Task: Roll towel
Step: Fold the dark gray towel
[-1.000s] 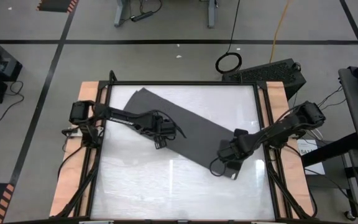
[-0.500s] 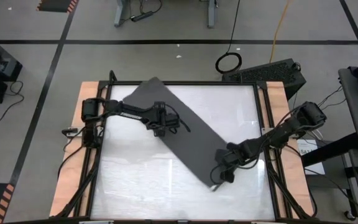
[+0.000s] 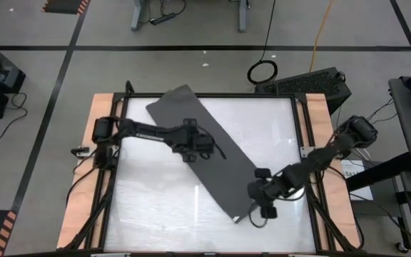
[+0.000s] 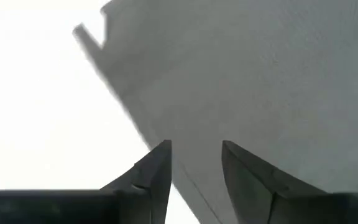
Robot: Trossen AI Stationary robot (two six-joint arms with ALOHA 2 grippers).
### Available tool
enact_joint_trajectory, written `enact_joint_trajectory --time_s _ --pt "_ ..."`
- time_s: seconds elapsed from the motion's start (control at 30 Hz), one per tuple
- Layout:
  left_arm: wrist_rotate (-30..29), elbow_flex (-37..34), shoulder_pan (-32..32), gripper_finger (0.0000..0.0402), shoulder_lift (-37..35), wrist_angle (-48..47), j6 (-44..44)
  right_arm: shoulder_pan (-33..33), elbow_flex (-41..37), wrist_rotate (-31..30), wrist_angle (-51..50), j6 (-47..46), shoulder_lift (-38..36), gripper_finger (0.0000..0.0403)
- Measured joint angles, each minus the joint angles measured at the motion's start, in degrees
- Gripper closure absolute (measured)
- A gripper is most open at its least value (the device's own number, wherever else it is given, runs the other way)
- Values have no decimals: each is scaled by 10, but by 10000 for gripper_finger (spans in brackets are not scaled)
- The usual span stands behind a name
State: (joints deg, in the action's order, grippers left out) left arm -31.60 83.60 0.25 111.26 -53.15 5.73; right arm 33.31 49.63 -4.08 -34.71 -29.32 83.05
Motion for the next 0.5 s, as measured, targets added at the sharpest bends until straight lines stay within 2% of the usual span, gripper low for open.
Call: enact_joint_trajectory --time_s 0.1,0.23,0.33,0.5 --pt "52 27 -60 197 0 43 -8 44 7 -30 -24 37 -6 274" --pt "122 25 -137 197 7 184 21 84 6 -92 -39 60 3 258" --pt "153 24 -183 197 32 289 61 104 6 -132 -44 66 11 225" --pt "169 24 -226 197 96 415 71 107 6 -135 -52 48 23 179"
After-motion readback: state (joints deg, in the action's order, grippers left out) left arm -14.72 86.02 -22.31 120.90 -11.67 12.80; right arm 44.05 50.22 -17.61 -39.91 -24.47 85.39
